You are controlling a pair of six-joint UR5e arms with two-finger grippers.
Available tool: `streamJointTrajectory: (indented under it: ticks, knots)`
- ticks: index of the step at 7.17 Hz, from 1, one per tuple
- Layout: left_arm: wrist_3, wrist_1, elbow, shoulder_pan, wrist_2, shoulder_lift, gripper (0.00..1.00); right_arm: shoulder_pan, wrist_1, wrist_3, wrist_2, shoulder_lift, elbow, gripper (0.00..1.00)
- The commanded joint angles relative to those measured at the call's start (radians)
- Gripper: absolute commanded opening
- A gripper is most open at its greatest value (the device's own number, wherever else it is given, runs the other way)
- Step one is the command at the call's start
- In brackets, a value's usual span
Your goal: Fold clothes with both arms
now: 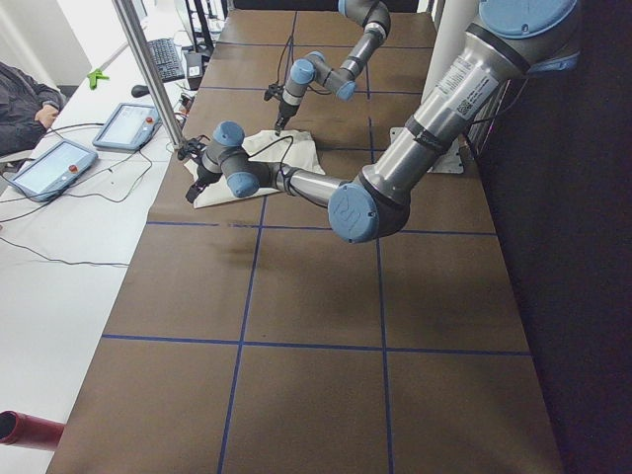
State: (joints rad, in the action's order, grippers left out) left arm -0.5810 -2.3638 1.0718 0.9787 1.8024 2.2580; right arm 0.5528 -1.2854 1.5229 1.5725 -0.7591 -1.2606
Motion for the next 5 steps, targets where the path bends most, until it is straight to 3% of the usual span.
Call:
streamJointTrajectory:
  ticks: [1,3,5]
  knots:
    - [0.0,0.0,0.0,0.0,0.0,0.0,1.0,-0.004,0.001,0.028,-0.003,0.0,0.0,0.0]
    - [0.0,0.0,0.0,0.0,0.0,0.0,1.0,-0.002,-0.043,0.028,0.004,-0.023,-0.087,0.0]
    - [0.0,-0.002,0.0,-0.002,0.0,0.0,1.0,-0.058,-0.098,0.071,-0.021,-0.168,-0.298,0.0]
